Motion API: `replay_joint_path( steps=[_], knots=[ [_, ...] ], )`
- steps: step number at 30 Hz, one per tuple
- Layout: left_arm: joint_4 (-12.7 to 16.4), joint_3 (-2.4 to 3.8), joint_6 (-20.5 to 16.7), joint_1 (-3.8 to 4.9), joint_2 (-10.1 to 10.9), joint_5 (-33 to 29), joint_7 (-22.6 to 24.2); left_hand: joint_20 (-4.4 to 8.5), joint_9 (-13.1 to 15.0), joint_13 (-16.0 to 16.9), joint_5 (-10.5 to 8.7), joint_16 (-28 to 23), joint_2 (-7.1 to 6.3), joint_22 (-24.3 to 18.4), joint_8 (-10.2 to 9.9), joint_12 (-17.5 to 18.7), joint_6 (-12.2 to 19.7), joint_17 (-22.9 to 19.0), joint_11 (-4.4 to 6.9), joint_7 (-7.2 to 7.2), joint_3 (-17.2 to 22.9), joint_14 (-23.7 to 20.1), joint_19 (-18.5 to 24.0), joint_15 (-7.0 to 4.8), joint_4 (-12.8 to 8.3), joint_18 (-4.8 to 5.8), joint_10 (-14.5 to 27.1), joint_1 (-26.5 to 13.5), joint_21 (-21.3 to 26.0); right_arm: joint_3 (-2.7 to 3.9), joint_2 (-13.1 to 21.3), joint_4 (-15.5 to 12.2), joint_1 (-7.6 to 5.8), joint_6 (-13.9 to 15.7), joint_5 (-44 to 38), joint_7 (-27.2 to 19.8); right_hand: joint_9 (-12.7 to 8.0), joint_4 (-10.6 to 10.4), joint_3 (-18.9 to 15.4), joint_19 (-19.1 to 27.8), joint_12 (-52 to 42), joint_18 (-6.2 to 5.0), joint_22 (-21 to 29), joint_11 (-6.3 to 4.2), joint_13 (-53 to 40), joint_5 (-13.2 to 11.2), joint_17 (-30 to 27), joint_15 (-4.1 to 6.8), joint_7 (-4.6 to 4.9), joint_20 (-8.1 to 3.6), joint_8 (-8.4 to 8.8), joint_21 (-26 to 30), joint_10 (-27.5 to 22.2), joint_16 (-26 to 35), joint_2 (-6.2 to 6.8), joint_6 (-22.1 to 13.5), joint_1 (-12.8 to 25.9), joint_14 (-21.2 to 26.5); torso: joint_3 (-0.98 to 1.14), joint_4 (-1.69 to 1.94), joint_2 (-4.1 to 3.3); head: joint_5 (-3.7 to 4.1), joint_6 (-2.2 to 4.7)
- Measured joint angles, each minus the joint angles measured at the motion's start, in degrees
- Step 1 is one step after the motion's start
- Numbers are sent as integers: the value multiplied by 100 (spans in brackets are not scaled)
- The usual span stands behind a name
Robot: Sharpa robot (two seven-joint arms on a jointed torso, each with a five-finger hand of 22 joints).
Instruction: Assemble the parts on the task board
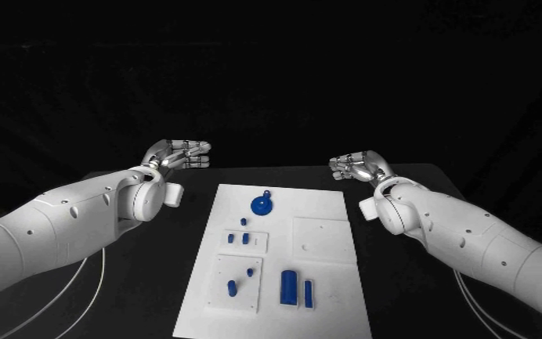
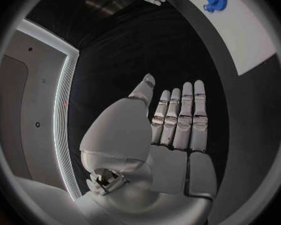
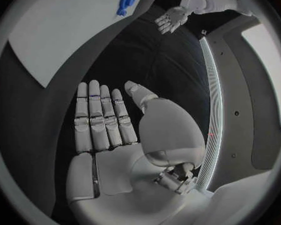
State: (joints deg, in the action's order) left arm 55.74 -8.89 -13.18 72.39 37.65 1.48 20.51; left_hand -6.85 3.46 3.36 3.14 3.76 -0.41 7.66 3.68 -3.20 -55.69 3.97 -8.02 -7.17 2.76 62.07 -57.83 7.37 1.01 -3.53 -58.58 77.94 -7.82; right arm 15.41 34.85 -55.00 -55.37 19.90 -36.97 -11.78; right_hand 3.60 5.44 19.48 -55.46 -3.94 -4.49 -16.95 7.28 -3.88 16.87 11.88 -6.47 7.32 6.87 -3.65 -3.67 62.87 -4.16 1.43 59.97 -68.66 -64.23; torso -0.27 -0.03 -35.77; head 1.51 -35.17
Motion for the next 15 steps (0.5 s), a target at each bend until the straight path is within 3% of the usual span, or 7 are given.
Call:
replay_joint_path(
  steps=[2, 6, 9, 10, 12, 13, 15],
  knots=[
    [-62, 2, -18, 1, -56, -56, 66, -106, -34, -12, -9, -27, -85, -93, -53, 0, 598, -52, 24, 46, -156, -392, 216, 20, 56, 0, 419, -133, 170, 3, -86, 174, -6, -67, 297, -77, 0, 57, -94, 60, 28, -172, 805, 30, 53, 19, -705, -71, -37, 168, 0, -31, -169, 50, -45, -62, 44, 71, 1, 1, 6, -10, 57],
    [-129, 8, -49, 4, -135, -146, 194, -361, -47, -45, -9, -56, -117, -307, -54, 0, 1263, -90, 115, 146, -361, -1477, 626, 19, 143, 0, 1357, -264, 401, 35, -182, 355, -22, -179, 689, -204, 0, 68, -245, 173, 28, -171, 1279, 50, 56, 22, -839, -91, -35, 319, 0, -31, -308, 51, -76, -146, 75, 252, 4, 4, 9, -50, 164],
    [-137, 8, -71, 4, -163, -188, 255, -616, -63, -63, -32, -74, -89, -389, -78, 29, 1486, -107, 158, 175, -439, -1842, 1026, -7, 174, -450, 1657, -347, 392, 57, -212, 387, -31, -226, 841, -270, -20, 58, -413, 503, 59, -259, 1338, 28, 73, -57, -861, -70, -79, 335, 15, -25, -436, 71, -147, -283, 164, 369, 12, 8, 10, -79, 204],
    [-136, 8, -71, 2, -162, -188, 255, -508, -94, -91, -68, -116, -74, -432, -112, 67, 1897, -137, 220, 228, -421, -2286, 1508, -78, 156, -450, 2084, -570, 436, 55, -212, 387, -31, -224, 843, -270, -58, -2, -576, 1019, 101, -247, 1376, -47, 105, -224, -894, -8, -136, 237, 56, 19, -615, 113, -166, -496, 361, 559, 13, 8, 11, -80, 205],
    [-121, 9, -71, -7, -149, -187, 248, -241, -154, -150, -129, -180, -46, -511, -176, 131, 2761, -198, 361, 342, -394, -3208, 2516, -229, 84, -270, 2974, -1074, 524, 36, -199, 368, -31, -214, 844, -266, -128, -128, -901, 2082, 175, -68, 1451, -209, 171, -570, -962, 134, -264, 22, 132, 106, -1313, 186, -166, -1557, 813, 983, 13, 8, 15, -79, 203],
    [-91, 22, -77, -21, -133, -186, 243, -72, -189, -183, -165, -213, -33, -557, -216, 166, 3278, -236, 443, 412, -367, -3760, 3117, -323, 56, -155, 3505, -1414, 573, 14, -183, 334, -31, -203, 847, -261, -172, -203, -1095, 2721, 213, 33, 1497, -304, 211, -778, -1004, 237, -352, -111, 175, 154, -2115, 230, -163, -2338, 1122, 1694, 13, 8, 22, -79, 197],
    [-1, 49, -103, -55, -101, -186, 241, 129, -230, -224, -199, -258, -20, -614, -255, 207, 3884, -277, 538, 492, -334, -4409, 3824, -434, 22, -20, 4128, -1888, 631, -35, -149, 245, -34, -176, 866, -260, -224, -295, -1328, 3489, 266, 140, 1548, -419, 261, -1025, -1054, 352, -459, -268, 225, 216, -3207, 280, -159, -3320, 1838, 2878, 13, 8, 47, -79, 185]
  ],
)
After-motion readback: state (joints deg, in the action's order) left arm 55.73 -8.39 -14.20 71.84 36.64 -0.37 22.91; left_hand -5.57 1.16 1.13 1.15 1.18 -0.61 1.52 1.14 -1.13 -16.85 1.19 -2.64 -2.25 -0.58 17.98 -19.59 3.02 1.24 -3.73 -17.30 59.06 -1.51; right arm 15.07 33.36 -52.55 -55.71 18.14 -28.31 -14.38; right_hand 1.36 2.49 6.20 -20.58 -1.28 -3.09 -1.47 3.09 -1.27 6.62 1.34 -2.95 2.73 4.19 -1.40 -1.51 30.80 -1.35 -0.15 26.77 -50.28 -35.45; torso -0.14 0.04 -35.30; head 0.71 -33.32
